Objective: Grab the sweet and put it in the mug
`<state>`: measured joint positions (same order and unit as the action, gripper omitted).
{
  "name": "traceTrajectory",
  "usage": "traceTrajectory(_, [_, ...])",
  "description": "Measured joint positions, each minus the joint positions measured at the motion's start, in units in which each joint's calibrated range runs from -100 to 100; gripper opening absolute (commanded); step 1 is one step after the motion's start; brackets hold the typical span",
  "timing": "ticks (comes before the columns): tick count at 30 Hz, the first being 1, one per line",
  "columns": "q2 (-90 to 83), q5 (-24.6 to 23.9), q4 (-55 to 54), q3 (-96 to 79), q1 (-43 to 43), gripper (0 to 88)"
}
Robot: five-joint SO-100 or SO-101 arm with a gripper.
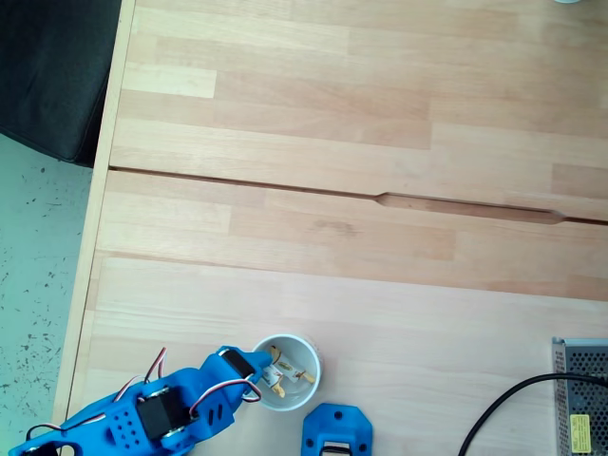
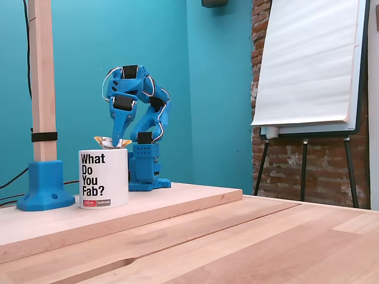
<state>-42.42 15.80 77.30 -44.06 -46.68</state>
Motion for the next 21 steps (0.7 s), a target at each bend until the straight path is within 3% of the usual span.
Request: traceTrajectory(21, [0.0, 0.0, 0.0, 0.0, 0.0, 0.0])
